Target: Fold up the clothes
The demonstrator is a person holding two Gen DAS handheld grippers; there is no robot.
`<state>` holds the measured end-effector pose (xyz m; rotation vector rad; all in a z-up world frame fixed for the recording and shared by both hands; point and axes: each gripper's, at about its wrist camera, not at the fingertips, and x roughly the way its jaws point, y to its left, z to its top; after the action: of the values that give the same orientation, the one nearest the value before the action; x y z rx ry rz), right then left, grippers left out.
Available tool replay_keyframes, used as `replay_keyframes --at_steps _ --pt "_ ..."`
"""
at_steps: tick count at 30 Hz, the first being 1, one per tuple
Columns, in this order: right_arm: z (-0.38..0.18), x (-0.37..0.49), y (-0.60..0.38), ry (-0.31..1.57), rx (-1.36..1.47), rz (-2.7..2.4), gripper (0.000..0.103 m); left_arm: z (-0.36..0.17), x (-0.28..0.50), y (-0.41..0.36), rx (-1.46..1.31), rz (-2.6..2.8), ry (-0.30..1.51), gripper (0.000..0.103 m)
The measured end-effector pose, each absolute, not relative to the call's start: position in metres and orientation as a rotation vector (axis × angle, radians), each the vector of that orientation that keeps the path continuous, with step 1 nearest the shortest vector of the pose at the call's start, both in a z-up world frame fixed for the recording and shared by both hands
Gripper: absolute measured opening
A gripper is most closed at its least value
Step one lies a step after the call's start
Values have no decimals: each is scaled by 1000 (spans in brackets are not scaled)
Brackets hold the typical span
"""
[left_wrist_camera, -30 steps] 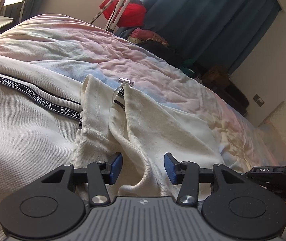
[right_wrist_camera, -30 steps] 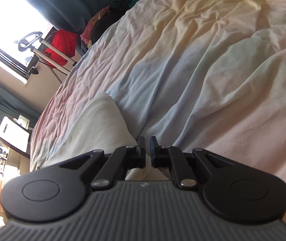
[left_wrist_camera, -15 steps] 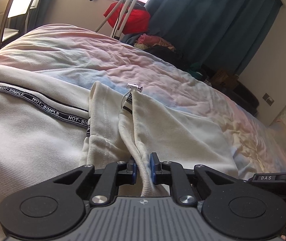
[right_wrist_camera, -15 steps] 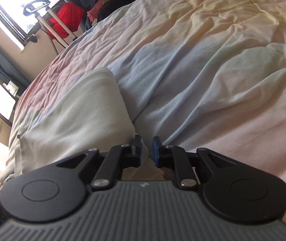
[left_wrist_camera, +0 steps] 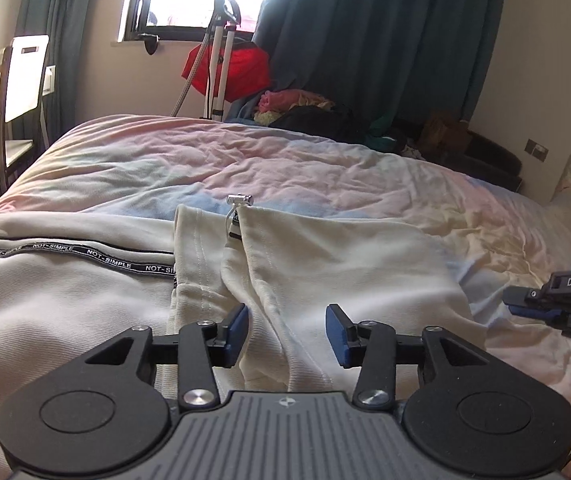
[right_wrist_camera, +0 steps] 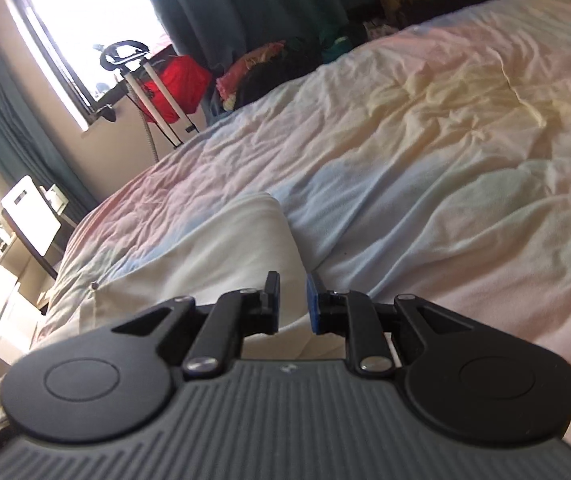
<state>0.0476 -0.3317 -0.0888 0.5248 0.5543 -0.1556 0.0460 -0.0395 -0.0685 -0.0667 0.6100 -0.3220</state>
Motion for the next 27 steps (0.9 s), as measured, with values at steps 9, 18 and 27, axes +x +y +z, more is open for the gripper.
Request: replay_keyframes --at_steps 9,18,27 --pt "-39 8 -283 378 293 44 103 -40 -13 -29 -17 -244 512 103" --pt "-38 7 -259 391 231 97 103 -43 -16 49 -245 -98 645 103" --pt "-46 12 -263 415 260 95 103 -89 13 198 -861 154 972 102"
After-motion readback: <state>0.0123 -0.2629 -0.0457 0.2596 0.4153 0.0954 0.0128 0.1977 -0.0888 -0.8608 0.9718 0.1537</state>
